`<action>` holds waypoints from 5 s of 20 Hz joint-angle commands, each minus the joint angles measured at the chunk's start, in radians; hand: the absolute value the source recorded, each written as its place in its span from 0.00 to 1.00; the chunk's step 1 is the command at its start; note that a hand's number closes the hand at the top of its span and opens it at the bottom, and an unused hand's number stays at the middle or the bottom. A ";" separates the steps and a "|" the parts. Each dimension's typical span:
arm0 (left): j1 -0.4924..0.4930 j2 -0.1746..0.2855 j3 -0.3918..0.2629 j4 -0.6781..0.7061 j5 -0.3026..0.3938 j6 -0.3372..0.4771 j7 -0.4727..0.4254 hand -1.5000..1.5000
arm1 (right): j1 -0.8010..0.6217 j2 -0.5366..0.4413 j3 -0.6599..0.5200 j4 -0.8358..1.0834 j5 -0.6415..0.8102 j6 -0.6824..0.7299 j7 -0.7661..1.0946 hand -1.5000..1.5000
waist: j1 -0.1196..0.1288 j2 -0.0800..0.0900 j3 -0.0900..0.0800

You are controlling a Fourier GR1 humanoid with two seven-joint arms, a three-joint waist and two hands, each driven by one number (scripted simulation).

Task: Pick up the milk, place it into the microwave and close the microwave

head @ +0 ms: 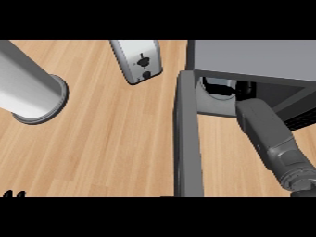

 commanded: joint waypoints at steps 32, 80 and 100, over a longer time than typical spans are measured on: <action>-0.123 0.023 0.002 0.080 -0.025 -0.020 0.013 0.00 | -0.097 -0.029 0.149 0.166 0.249 -0.301 0.246 0.00 | 0.080 0.031 0.001; 0.051 -0.003 -0.062 -0.038 -0.142 -0.026 0.052 0.00 | 0.366 0.106 -0.055 -0.038 0.016 0.560 -0.279 0.00 | -0.114 -0.050 -0.005; -0.290 -0.002 -0.224 0.197 -0.402 -0.026 0.147 1.00 | 0.816 -0.096 -0.086 -0.467 -0.122 0.752 -0.228 0.00 | -0.129 -0.050 -0.006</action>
